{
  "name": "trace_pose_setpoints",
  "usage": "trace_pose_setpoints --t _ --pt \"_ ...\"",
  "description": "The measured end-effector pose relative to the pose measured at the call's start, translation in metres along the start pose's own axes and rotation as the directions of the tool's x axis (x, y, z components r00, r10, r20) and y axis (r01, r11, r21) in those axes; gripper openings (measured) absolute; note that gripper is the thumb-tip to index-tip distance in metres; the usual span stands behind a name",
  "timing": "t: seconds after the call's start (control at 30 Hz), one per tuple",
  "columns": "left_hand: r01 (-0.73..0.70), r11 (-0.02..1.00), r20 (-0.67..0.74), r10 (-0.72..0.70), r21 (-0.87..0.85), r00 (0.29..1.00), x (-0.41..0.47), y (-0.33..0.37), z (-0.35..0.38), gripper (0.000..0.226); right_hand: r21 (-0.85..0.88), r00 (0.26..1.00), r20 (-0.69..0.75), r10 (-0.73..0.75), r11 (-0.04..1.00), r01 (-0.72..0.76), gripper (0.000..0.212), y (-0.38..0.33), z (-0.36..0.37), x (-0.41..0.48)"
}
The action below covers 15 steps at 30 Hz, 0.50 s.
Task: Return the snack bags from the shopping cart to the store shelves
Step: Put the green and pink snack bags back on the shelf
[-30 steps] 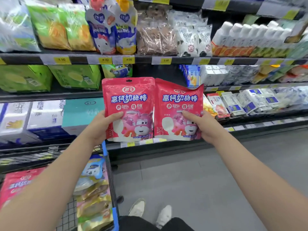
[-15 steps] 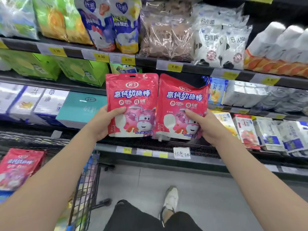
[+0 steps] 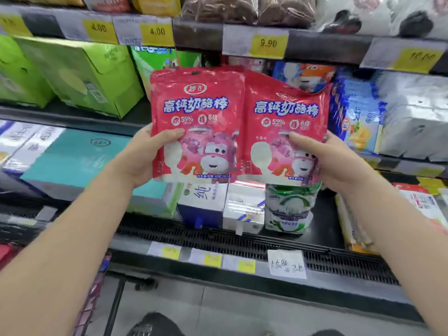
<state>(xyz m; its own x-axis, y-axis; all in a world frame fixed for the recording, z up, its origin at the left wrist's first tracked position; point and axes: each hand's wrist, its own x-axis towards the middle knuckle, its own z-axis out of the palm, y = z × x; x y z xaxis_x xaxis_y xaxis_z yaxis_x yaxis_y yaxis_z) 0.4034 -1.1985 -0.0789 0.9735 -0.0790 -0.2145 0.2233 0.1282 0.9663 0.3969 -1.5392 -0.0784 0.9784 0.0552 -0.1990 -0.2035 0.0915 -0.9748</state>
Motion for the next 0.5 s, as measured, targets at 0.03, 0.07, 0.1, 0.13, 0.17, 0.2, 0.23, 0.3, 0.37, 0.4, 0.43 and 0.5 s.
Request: trace_pose_setpoints --t 0.03,0.07,0.1,0.13,0.17,0.2,0.23,0.3,0.37,0.4,0.43,0.5 --pt "-0.022 1.000 0.002 0.022 0.006 1.000 0.005 -0.007 -0.002 0.043 -0.002 1.000 0.009 -0.026 1.000 0.026 0.042 0.005 0.000 0.006" --pt "-0.043 0.999 0.006 0.043 0.017 0.999 0.010 -0.012 -0.004 0.045 -0.006 0.998 0.022 -0.052 0.999 0.052 0.042 0.008 -0.001 0.011" --pt "-0.069 0.997 0.009 0.069 0.027 0.998 0.016 -0.015 -0.006 0.045 -0.011 0.996 0.040 -0.080 0.997 0.080 0.045 0.011 -0.001 0.016" --pt "-0.096 0.995 0.011 0.096 0.036 0.995 0.021 -0.017 -0.007 0.043 -0.018 0.993 0.059 -0.106 0.994 0.107 0.048 0.013 -0.002 0.020" --pt "-0.125 0.992 0.011 0.124 0.038 0.992 0.026 -0.019 -0.007 0.039 -0.027 0.988 0.073 -0.135 0.990 0.137 0.049 0.015 -0.003 0.025" --pt "-0.154 0.987 0.012 0.153 0.038 0.988 0.032 -0.019 -0.007 0.034 -0.036 0.981 0.086 -0.175 0.983 0.178 0.048 0.016 -0.004 0.030" --pt "-0.182 0.983 0.017 0.181 0.038 0.983 0.038 -0.020 -0.008 0.029 -0.045 0.972 0.095 -0.214 0.975 0.219 0.046 0.019 -0.005 0.036" --pt "-0.236 0.970 0.033 0.235 0.050 0.971 0.047 -0.023 -0.009 0.020 -0.070 0.953 0.115 -0.282 0.954 0.291 0.047 0.021 -0.007 0.049" --pt "-0.278 0.958 0.039 0.276 0.067 0.960 0.055 -0.027 -0.009 0.018 -0.092 0.937 0.119 -0.329 0.936 0.340 0.045 0.023 -0.008 0.059" --pt "-0.293 0.953 0.040 0.291 0.078 0.956 0.059 -0.027 -0.010 0.021 -0.102 0.931 0.118 -0.345 0.929 0.357 0.043 0.023 -0.008 0.065" --pt "-0.303 0.949 0.041 0.301 0.090 0.953 0.062 -0.028 -0.011 0.025 -0.108 0.926 0.121 -0.357 0.923 0.370 0.040 0.022 -0.007 0.069" --pt "-0.322 0.941 0.039 0.320 0.103 0.947 0.067 -0.027 -0.013 0.034 -0.109 0.920 0.128 -0.371 0.917 0.385 0.037 0.021 -0.007 0.075"
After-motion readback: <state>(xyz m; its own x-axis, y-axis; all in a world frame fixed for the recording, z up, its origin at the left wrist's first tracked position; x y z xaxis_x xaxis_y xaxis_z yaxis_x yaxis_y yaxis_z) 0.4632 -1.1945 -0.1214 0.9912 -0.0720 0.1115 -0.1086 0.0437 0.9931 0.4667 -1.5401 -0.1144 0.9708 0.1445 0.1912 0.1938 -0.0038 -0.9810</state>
